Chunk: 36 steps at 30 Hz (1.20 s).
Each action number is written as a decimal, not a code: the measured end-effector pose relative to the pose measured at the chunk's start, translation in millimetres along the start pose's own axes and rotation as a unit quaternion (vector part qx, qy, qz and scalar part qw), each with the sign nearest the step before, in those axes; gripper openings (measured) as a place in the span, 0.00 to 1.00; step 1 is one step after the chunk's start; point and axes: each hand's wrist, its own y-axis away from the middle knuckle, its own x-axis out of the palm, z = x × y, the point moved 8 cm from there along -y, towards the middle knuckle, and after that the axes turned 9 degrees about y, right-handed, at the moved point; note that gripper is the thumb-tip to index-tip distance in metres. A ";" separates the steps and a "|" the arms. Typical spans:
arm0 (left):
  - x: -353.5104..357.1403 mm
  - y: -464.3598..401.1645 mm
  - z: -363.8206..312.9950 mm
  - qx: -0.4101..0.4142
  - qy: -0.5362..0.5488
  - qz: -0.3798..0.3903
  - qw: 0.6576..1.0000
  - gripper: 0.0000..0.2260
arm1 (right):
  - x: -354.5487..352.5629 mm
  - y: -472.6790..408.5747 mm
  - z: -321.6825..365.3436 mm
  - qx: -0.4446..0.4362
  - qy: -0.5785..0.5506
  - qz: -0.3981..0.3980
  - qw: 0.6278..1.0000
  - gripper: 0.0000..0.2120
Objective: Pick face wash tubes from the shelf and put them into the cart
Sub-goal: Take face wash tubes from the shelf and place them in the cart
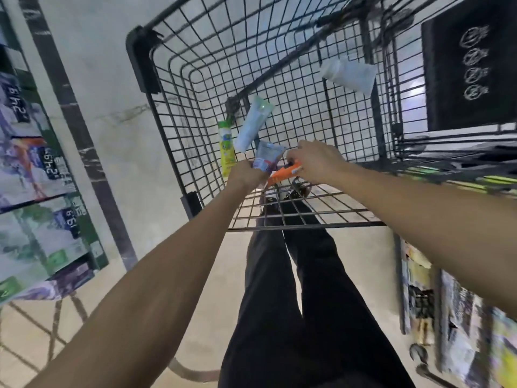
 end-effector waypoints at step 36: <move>114.3 481.6 -208.6 0.224 0.118 0.574 0.779 0.22 | -106.7 557.4 5.1 0.126 -0.760 -0.585 0.252 0.31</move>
